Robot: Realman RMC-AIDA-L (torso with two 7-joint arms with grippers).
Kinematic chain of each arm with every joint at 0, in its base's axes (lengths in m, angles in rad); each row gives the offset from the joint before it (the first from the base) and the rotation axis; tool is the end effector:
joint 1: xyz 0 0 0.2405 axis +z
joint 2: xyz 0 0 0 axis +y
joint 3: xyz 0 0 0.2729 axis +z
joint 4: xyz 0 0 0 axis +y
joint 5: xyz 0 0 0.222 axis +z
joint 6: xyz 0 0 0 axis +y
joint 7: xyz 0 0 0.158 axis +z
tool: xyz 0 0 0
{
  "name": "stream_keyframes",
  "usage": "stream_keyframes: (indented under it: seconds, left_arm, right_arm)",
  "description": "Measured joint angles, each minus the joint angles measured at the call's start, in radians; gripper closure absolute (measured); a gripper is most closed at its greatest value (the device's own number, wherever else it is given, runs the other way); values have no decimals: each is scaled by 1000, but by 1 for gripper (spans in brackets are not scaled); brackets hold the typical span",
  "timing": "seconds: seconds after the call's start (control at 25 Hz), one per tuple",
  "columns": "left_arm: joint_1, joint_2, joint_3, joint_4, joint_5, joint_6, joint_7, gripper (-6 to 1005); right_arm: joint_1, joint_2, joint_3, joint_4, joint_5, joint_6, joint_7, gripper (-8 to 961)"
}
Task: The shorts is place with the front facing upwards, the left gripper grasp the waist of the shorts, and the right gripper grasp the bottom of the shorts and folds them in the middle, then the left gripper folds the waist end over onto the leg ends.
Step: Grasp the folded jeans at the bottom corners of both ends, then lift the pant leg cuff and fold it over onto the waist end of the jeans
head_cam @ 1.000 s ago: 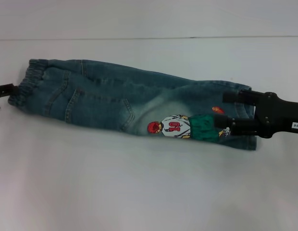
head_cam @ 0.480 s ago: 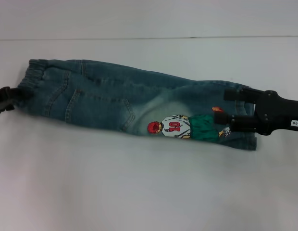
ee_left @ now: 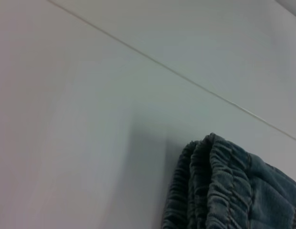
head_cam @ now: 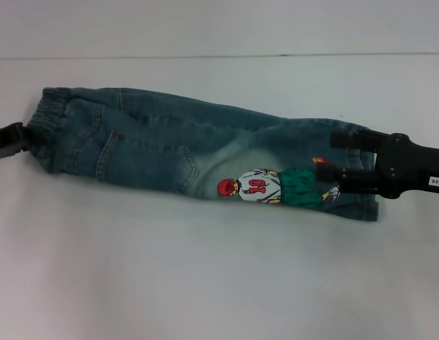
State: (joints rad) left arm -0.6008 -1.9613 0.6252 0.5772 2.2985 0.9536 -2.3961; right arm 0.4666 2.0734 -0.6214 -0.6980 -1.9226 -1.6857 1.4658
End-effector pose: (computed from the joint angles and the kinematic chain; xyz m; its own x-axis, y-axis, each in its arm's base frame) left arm -0.3748 0.4219 0.0412 0.1068 0.7595 0.6416 0.9707 0.0601 -0.2327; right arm 0.2801 0.3336 0.0057 0.6811 -0.3834 -0.6239 -0.5342 -0.8428 -0.0653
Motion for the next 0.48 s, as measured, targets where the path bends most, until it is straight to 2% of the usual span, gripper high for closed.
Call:
stream_keyframes:
  seconds: [0.16, 0.28, 0.48]
  left_arm:
    - [0, -2, -1, 3, 0, 1, 2, 660]
    - [0, -9, -5, 10, -6, 11, 18, 884]
    - [13, -29, -9, 54, -48, 55, 56, 902]
  right_arm:
    - [1, 0, 0, 0, 0, 3, 1, -2]
    - [1, 1, 0, 0, 0, 12, 1, -1]
    - [5, 1, -5, 12, -4, 23, -4, 1]
